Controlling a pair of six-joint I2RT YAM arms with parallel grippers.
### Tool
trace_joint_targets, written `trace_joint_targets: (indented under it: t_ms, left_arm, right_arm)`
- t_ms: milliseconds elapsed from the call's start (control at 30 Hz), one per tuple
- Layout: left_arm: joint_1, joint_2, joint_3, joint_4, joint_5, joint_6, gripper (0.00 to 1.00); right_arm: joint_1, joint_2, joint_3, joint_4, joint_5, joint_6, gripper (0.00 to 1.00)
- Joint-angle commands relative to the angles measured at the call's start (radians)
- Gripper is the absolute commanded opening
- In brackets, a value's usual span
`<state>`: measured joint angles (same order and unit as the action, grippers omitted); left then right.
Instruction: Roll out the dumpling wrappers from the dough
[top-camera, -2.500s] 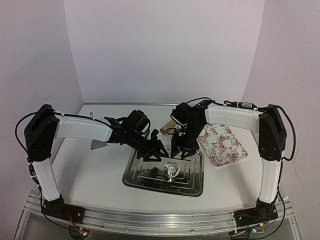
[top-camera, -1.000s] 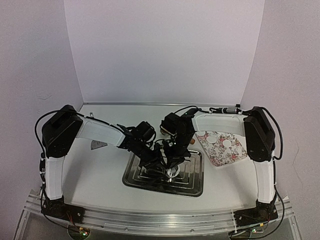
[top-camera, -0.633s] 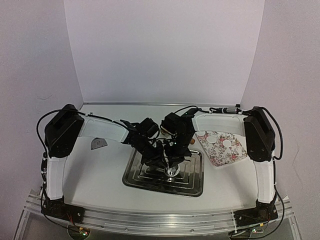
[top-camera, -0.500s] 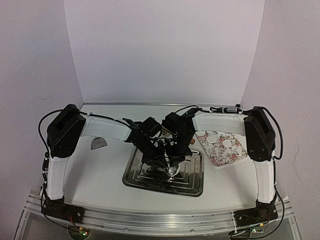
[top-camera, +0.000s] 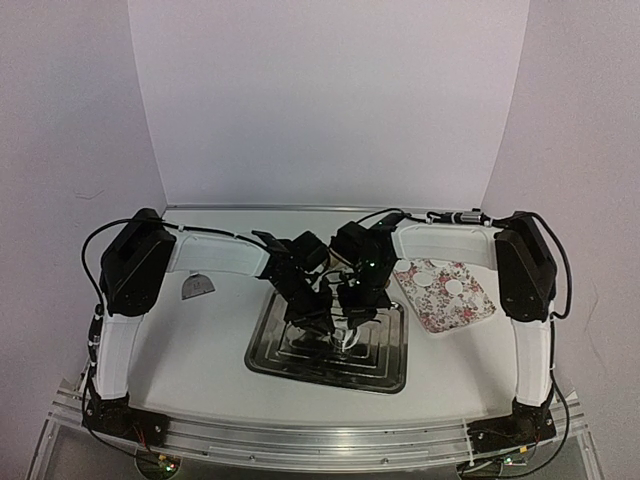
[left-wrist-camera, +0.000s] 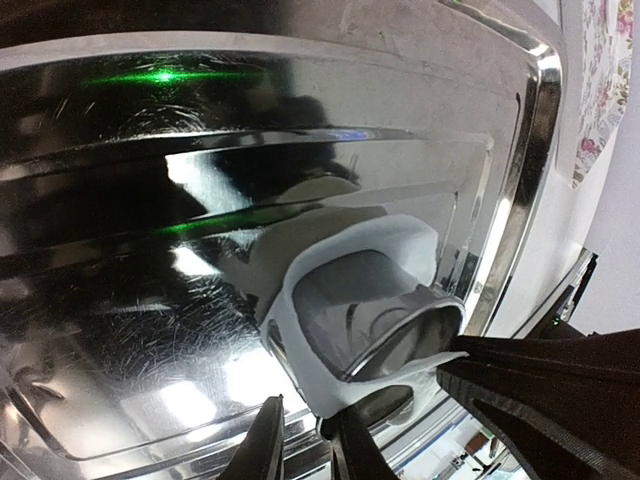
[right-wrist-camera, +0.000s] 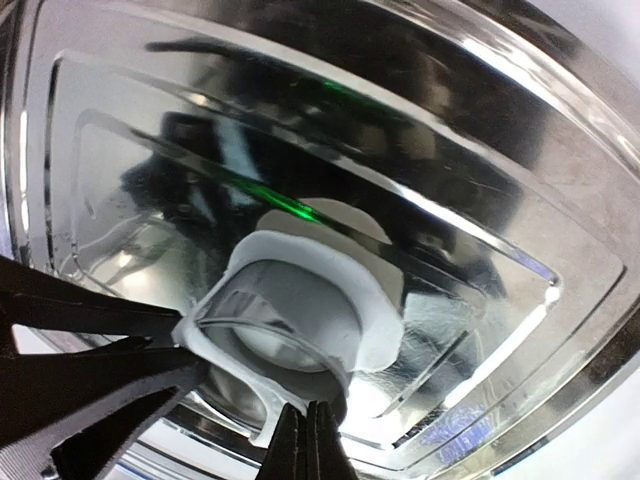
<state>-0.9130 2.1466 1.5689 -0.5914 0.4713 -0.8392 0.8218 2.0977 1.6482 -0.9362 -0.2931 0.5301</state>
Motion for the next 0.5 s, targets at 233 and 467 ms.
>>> trace_joint_targets:
  t_ms: [233, 467]
  left_arm:
    - [-0.021, 0.031, 0.084, -0.109, -0.062, 0.08, 0.15]
    - [-0.022, 0.028, 0.086, -0.124, -0.075, 0.096, 0.15]
  right_arm:
    - [-0.013, -0.089, -0.032, -0.01, 0.077, 0.072, 0.0]
    - [-0.017, -0.108, -0.048, -0.01, 0.105, 0.112, 0.0]
